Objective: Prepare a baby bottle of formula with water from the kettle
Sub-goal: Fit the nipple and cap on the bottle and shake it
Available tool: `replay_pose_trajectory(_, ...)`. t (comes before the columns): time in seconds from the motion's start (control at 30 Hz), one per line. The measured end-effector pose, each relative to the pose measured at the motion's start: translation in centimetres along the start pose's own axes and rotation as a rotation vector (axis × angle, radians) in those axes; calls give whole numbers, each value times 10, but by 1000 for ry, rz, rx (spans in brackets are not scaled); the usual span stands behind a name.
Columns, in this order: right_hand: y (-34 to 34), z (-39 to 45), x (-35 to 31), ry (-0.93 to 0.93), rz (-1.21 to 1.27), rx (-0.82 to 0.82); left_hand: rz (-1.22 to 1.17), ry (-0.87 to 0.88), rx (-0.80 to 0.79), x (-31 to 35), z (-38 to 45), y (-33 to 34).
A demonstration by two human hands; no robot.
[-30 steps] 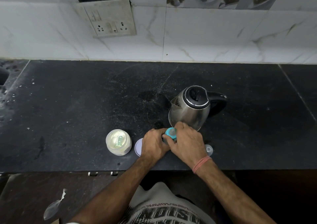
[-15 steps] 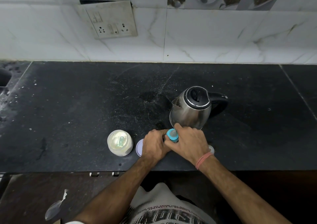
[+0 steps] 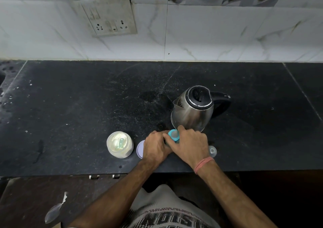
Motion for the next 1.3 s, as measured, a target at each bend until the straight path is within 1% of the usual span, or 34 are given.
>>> replay_pose_trajectory(0.1,1,3,4,-62,57,20,-10,52,-7,4,0,-4)
replay_pose_trajectory(0.17,4,4,3,-51,59,23,2,40,-7,4,-1,-3)
replay_pose_trajectory(0.3,10,4,-1,97,62,10,47,-80,37,0,-5,2)
replay_pose_trajectory(0.4,15,-2,1,168,153,28,59,-46,51,5,-5,1)
replay_pose_trajectory(0.5,17,-6,7,126,213,24,66,25,48,12,-6,-3)
replay_pose_trajectory(0.63,16,-4,9,43,205,19,21,35,42,10,-6,-4)
replay_pose_trajectory(0.73,15,-4,3,106,161,17,44,21,62,11,-5,-5)
replay_pose_trajectory(0.83,15,-8,-1,149,214,-6,90,-18,70,10,-1,-6)
replay_pose_trajectory(0.9,14,-13,4,84,314,-16,71,-25,52,5,0,-5)
replay_pose_trajectory(1.0,11,-28,22,-95,438,8,40,-5,41,-4,-1,-2)
replay_pose_trajectory(1.07,6,-40,39,-122,365,90,93,-11,61,-6,-1,-1)
replay_pose_trajectory(1.13,6,-50,60,-50,239,129,194,-24,49,-4,2,0)
replay_pose_trajectory(1.17,9,-53,69,9,194,92,214,-35,39,-4,3,1)
replay_pose_trajectory(1.2,12,-55,79,68,170,15,215,-43,33,-4,3,0)
replay_pose_trajectory(1.3,21,-60,95,164,222,-292,194,-52,38,-6,2,0)
Point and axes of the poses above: each hand's wrist, its own z-axis towards the middle knuckle, its own y-axis out of the palm, x = y × z, the point moved 6 cm from there along z, towards the middle knuckle, and after that the axes turned 4 degrees about -z, right-handed, at the moved point
